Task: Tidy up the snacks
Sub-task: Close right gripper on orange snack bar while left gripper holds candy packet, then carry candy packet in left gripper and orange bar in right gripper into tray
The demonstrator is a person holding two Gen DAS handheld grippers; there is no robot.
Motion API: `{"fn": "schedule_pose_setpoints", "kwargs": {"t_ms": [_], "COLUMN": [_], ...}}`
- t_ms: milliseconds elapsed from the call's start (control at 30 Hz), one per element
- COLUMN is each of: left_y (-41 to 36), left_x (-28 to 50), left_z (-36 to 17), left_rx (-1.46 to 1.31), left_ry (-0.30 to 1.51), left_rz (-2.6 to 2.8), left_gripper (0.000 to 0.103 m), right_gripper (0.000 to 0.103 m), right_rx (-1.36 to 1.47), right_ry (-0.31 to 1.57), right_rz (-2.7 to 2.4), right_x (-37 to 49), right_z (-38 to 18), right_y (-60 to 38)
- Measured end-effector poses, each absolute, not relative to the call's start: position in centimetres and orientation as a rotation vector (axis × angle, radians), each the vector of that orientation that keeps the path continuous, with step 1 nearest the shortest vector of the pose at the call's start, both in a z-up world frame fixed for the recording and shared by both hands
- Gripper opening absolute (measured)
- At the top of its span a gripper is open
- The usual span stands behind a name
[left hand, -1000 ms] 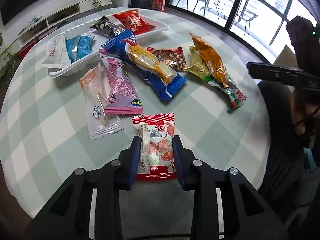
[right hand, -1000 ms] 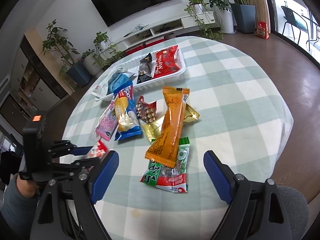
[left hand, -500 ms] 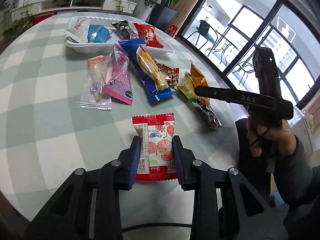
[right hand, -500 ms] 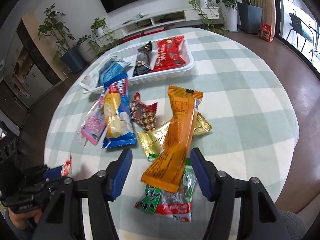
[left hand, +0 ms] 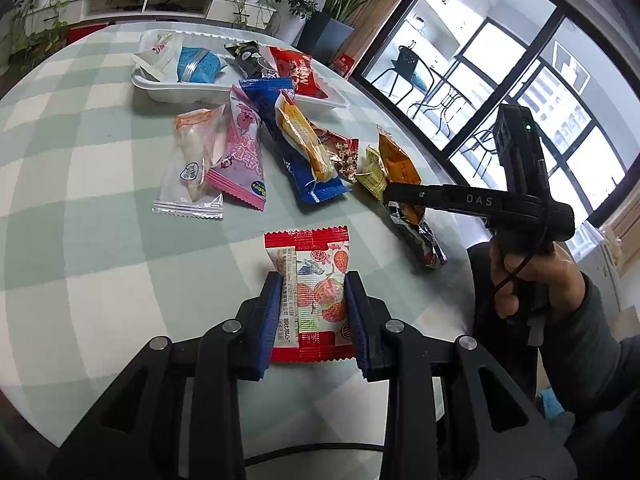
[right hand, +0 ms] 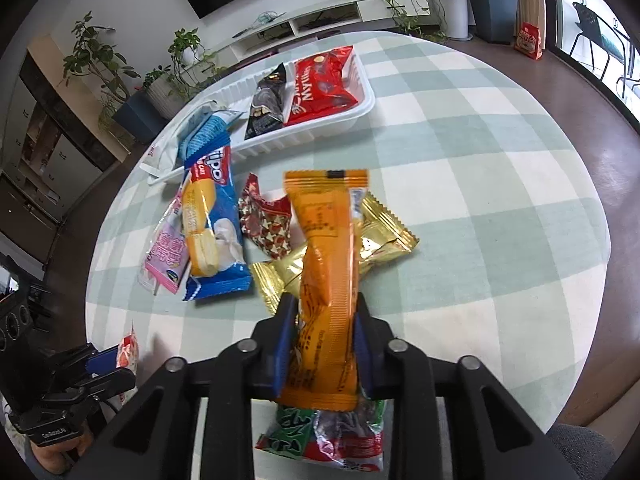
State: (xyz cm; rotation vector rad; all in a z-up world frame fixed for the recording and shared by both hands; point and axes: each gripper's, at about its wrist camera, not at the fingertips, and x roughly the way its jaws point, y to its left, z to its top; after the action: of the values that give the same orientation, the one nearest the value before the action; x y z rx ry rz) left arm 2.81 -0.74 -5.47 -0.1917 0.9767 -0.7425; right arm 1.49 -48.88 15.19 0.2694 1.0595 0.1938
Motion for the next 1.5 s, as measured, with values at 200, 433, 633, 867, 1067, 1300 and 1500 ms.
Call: {"fn": "schedule_pose_setpoints", "kwargs": {"t_ms": [200,433,633,867,1067,1300,1500], "left_y": [-0.4,0.1,0.9,1.5,0.1,-3.5,-5.7], "left_x": [2.9,3.1,5.0,11.9,19.9,28.0,31.3], "left_z": [-5.3,-4.5,-2.1,3.1,5.5,3.6,-0.2], "left_rx": [-0.218,-0.251,-0.279,-0.241,-0.200,-0.147,-0.116], "left_ry": [0.967,0.945,0.899,0.790,0.764,0.840,0.898], "left_rz": [-0.746,-0.754,-0.757,-0.706,-0.632,-0.575,-0.535], "left_gripper": [0.029,0.029,0.029,0.029,0.029,0.029,0.029], "right_gripper": [0.020,0.019,0.019,0.019,0.019,0.019,0.019], "right_rx": [0.357,0.447,0.478,0.417,0.348,0.241,0.214], "right_ry": [1.031,0.960,0.906,0.803,0.801,0.940,1.049], "right_rz": [0.231,0.280,0.298,0.318,0.354,0.336,0.290], "right_x": [0.9,0.1,0.9,6.1,13.5,20.8,24.6], "right_z": [15.8,18.2,20.9,26.6,28.9,24.1,19.4], "right_y": [-49.5,-50.3,-51.4,-51.3,-48.4,-44.5,-43.6]}}
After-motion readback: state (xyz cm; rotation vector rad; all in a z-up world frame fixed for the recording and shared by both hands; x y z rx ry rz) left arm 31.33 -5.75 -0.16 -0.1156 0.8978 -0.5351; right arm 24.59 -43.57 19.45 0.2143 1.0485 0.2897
